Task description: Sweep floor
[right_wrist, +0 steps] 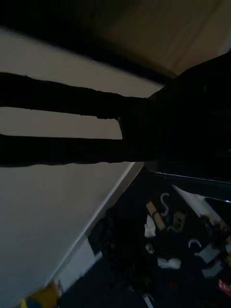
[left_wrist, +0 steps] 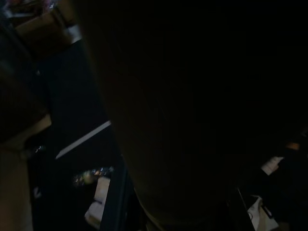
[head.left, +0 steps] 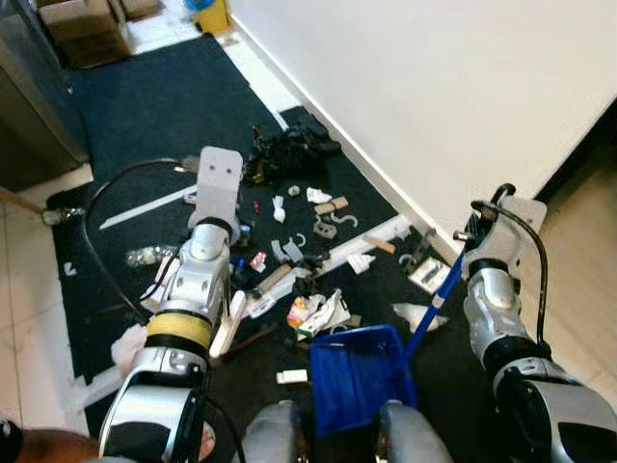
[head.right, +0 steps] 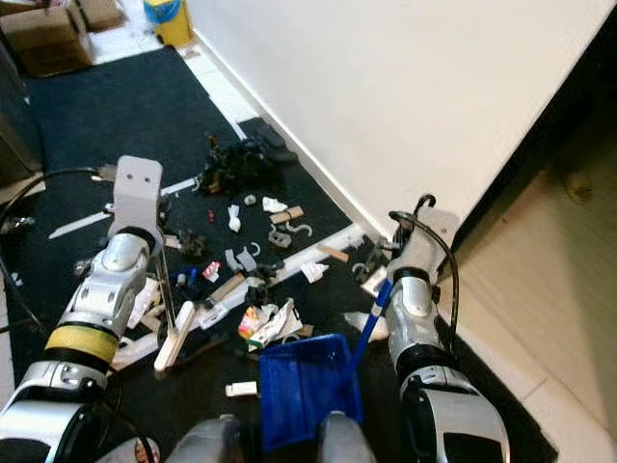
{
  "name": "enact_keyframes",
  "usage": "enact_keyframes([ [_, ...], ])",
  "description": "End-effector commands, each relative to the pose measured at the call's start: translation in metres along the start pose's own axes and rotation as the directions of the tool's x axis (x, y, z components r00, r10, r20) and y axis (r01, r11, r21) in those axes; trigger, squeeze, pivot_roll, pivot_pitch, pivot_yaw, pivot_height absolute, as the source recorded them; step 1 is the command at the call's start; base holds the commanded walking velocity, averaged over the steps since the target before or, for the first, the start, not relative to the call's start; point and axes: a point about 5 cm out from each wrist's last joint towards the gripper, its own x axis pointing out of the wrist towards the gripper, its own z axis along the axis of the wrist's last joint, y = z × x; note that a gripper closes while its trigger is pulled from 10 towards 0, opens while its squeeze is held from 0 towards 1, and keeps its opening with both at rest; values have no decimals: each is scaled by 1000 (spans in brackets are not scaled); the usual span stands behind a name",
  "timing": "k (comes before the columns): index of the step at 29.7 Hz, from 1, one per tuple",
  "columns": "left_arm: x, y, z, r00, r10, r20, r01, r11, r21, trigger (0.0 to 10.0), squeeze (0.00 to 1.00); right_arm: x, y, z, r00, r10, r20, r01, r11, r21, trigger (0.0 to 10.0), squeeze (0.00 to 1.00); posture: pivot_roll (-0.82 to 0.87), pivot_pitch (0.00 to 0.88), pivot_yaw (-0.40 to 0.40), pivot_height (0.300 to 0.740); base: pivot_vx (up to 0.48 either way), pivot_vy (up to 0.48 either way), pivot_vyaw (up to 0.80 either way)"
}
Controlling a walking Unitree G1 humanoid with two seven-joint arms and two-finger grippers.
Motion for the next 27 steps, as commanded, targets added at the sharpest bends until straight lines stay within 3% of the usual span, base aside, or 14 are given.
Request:
enact_keyframes([
  [1,0,-3,8,999,-4,50,3,1000,17,10000,0,2,-5,5,1000,-5,16,5,1000,-5,10000,0,70,53,19,740,0,0,-800],
  [12,-5,-1,3,999,12,52,-13,1000,9,10000,0,6,1,9,1000,25,12,-25,1000,-6,10000,0,73,63,-18,740,0,0,-800],
  [15,-8,-1,1,998,27,55,-27,1000,-9,10000,0,7,9,10,995,97,12,-97,995,-27,10000,0,72,65,-30,740,0,0,0],
  [24,-13,-1,-3,997,63,40,-62,998,-23,10000,0,8,10,12,993,115,2,-115,993,-23,10000,0,77,69,-47,740,0,0,0],
  [27,-14,-1,-3,997,62,40,-62,998,-3,10000,0,8,11,12,992,125,3,-125,992,-21,10000,0,77,69,-47,740,0,-480,0],
])
